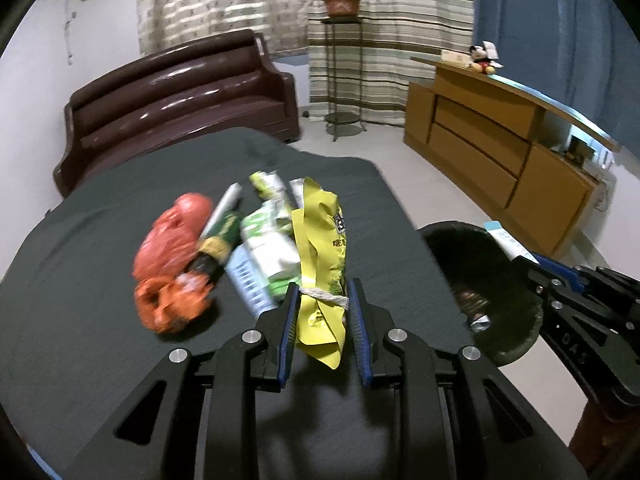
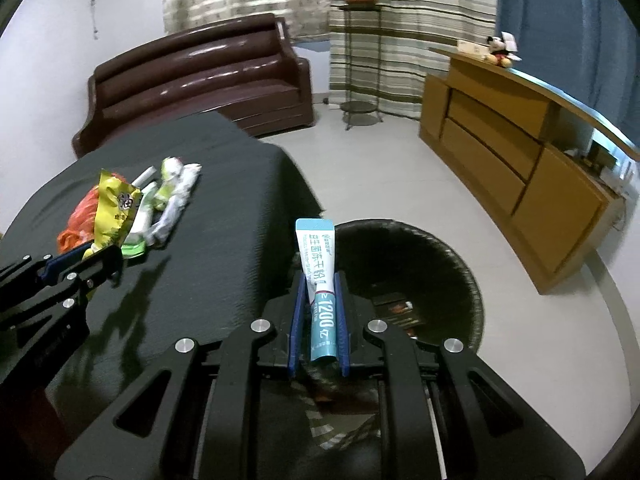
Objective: Collect trash
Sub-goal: 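Carry both items over the black bin and open both grippers to drop them, then move both open grippers back toward the remaining trash on the table, then grasp the white-green wrapper with the right gripper while the left gripper approaches the orange bag, then carry the white-green wrapper with the right gripper while the left gripper carries the orange bag over the bin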
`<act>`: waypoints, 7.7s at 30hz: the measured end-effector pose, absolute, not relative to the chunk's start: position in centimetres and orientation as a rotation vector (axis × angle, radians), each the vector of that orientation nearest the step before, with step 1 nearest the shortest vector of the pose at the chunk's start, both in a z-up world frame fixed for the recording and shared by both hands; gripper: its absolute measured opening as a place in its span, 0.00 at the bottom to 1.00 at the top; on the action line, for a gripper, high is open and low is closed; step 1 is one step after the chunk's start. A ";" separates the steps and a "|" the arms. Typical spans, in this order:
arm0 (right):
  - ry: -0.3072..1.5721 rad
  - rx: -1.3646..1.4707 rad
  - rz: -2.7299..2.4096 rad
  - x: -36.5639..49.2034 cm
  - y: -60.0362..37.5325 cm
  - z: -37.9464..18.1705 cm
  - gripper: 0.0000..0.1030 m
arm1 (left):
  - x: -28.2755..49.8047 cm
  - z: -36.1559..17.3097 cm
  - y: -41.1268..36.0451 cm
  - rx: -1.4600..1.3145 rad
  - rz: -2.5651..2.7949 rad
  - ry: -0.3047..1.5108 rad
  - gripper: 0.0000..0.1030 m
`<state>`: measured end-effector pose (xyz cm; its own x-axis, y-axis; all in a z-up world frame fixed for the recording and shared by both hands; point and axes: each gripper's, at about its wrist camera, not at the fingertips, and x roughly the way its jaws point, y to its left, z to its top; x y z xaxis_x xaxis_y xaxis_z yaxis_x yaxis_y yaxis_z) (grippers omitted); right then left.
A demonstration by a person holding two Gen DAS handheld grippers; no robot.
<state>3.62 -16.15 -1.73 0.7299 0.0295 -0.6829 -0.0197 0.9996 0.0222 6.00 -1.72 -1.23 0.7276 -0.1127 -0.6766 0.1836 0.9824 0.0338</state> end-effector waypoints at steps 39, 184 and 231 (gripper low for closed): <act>0.763 0.102 -0.128 8.4 -25.7 -4.0 0.24 | 11.4 -3.3 -11.9 0.215 -0.266 0.779 0.39; 0.739 -0.111 0.252 7.1 -2.9 0.3 0.28 | 6.2 -1.0 16.5 -0.115 0.080 0.776 0.51; 0.730 0.058 -0.074 5.4 -23.5 -1.5 0.28 | 9.3 -1.1 -8.0 0.126 -0.247 0.765 0.51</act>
<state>5.39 -23.51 -1.49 0.7428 -0.0477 -0.6678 0.0880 0.9958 0.0267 9.25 -7.97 -1.11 0.6945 -0.1754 -0.6978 0.2663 0.9636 0.0228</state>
